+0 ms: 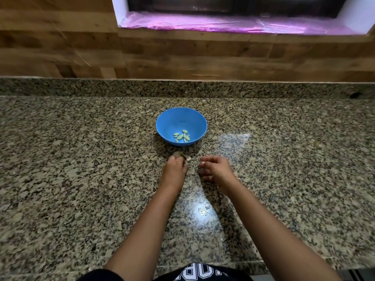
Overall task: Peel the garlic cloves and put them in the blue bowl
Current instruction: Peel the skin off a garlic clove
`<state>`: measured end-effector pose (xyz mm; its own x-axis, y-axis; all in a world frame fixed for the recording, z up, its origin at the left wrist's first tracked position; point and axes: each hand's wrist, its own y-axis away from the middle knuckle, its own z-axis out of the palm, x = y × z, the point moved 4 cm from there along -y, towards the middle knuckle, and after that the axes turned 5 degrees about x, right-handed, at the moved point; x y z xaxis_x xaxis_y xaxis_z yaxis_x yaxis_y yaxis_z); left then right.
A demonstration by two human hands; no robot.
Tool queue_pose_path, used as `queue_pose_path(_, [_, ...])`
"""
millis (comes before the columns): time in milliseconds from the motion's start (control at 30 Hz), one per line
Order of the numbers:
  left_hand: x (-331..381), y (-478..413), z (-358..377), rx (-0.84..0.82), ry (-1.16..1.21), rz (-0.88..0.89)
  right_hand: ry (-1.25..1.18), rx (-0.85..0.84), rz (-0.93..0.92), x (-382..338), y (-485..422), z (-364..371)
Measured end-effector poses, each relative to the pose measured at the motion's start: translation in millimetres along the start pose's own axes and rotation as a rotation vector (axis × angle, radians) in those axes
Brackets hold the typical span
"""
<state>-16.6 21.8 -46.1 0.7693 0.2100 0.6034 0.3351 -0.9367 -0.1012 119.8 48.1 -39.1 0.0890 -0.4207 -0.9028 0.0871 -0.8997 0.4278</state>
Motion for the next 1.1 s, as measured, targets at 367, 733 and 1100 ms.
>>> queue_pose_path(367, [6, 18, 13, -0.247, 1.158, -0.653, 0.064, -0.119, -0.094, -8, 19, 2])
queue_pose_path(733, [8, 16, -1, -0.151, 0.64, -0.23, 0.266, 0.054, -0.303, -18, 24, -21])
queue_pose_path(1100, [-8, 44, 30, -0.112, -0.056, 0.307, 1.284, -0.007, -0.691, 9, 36, -13])
